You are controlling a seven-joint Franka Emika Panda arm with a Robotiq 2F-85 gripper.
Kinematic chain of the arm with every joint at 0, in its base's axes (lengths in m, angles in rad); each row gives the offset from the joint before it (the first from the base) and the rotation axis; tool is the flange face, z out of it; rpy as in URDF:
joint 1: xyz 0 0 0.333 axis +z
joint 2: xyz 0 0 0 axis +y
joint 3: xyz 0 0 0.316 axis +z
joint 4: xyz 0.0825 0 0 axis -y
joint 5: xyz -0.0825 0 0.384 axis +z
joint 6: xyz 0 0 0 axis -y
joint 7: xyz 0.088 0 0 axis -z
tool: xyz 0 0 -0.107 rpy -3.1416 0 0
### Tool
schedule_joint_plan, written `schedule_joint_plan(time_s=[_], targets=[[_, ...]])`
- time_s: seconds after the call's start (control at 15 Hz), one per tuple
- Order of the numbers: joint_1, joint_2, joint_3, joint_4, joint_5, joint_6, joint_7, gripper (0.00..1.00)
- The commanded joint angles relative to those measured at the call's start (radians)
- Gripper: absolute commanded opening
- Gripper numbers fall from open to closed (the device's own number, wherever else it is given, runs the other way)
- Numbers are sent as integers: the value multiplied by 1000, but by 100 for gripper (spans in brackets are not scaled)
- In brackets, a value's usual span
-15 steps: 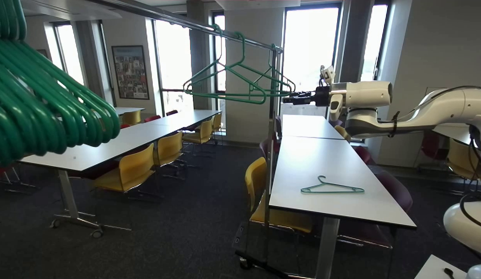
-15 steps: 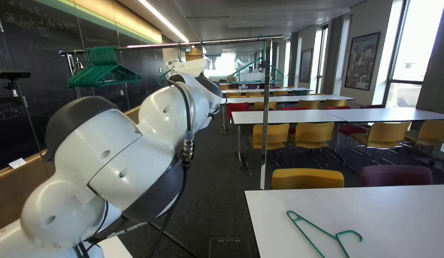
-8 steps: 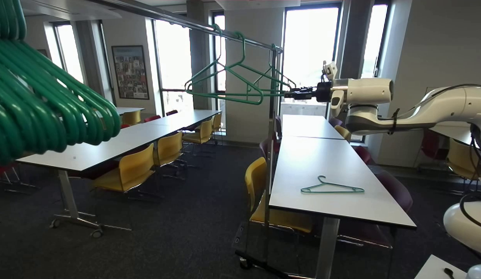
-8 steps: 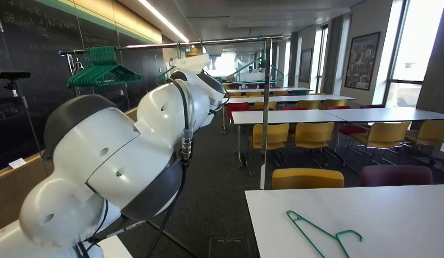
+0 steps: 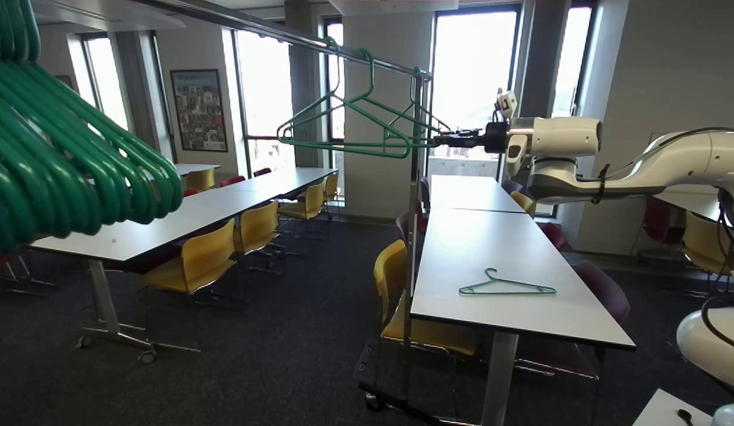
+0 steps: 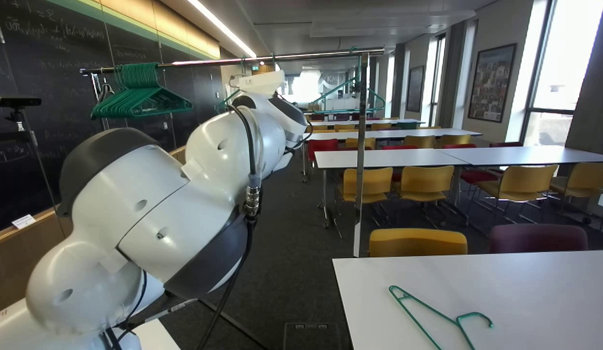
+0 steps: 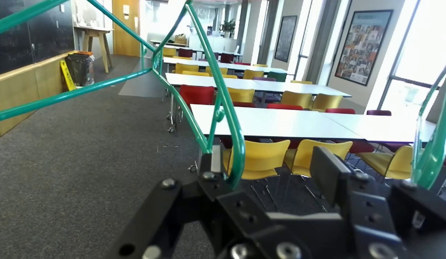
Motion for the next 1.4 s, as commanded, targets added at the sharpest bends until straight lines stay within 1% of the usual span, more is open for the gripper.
schedule_joint_plan(time_s=[0.0,0.07,0.2,0.33,0.47,0.53,0.93,1.13,1.33], targets=[[-18,-62,-8,34,2,53,62,38],[-18,-63,-8,33,3,53,65,29],[-20,-63,-9,30,3,54,74,13],[-21,-66,-8,28,2,54,82,1],[-23,-67,-6,25,1,56,89,0],[-24,-68,-6,24,0,56,91,2],[-32,-79,6,16,1,55,96,2],[-44,-79,52,22,-2,59,97,2],[-103,-61,137,25,-11,36,90,2]])
